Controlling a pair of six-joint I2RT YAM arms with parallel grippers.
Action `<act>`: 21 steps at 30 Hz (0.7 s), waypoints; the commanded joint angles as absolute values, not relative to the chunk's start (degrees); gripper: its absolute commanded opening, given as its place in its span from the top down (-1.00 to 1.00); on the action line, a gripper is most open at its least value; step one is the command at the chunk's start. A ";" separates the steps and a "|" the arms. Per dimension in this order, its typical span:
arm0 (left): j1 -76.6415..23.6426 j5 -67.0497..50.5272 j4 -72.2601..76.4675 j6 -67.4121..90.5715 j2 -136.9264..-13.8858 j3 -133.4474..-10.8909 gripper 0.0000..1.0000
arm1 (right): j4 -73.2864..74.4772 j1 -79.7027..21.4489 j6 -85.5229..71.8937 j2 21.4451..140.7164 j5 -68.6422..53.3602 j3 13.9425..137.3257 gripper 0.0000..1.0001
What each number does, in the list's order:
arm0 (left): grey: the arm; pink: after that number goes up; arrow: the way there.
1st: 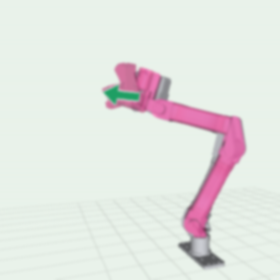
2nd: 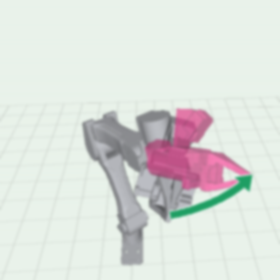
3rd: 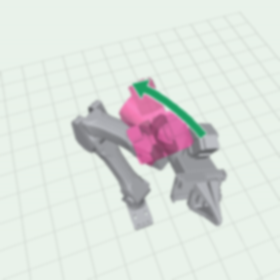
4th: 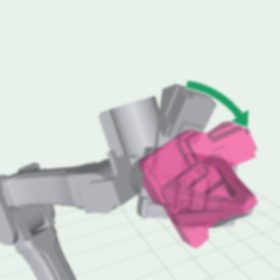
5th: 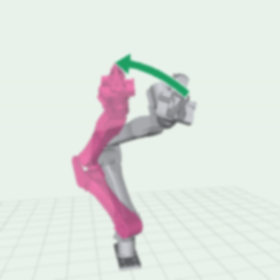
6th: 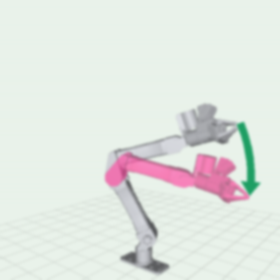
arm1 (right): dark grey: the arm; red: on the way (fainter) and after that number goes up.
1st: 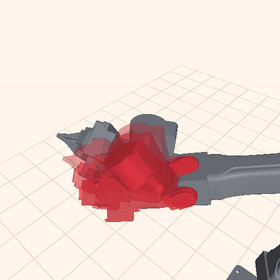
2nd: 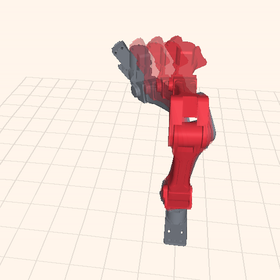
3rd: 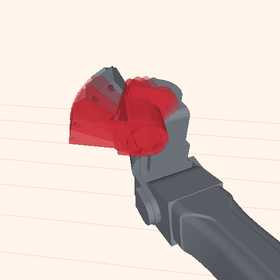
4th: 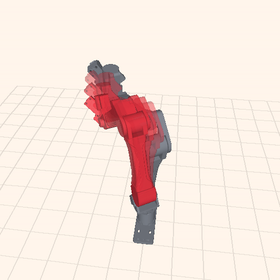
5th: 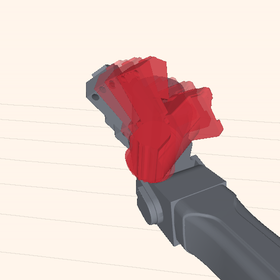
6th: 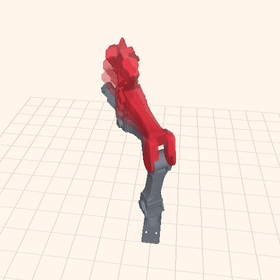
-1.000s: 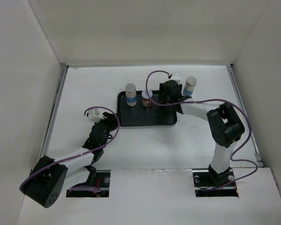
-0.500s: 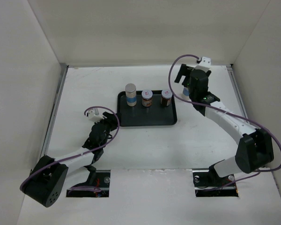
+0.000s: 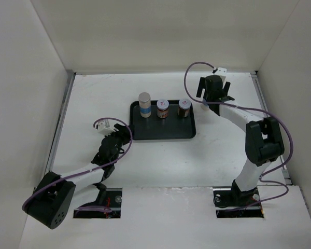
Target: Organize the condiment bottles
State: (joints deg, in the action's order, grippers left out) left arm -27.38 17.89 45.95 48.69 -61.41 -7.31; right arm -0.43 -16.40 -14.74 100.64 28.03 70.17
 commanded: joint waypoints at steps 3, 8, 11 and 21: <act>-26.94 17.84 49.57 49.30 -62.14 -7.12 0.05 | -5.35 -15.25 -14.33 101.86 28.30 74.18 -0.81; -27.03 17.84 49.66 49.04 -62.93 -7.47 0.04 | -9.05 -14.72 -13.36 102.83 27.86 73.39 -0.41; -26.85 17.49 49.66 49.31 -62.93 -7.38 0.04 | -9.23 -14.63 -14.06 100.30 28.21 71.73 -0.12; -26.85 18.28 49.75 49.30 -62.93 -7.38 0.02 | -9.50 -20.95 -13.01 72.97 31.55 56.79 -0.06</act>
State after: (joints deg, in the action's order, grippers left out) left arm -27.27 17.91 46.65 48.73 -63.13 -7.31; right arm -3.38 -17.32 -13.17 82.06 29.95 57.58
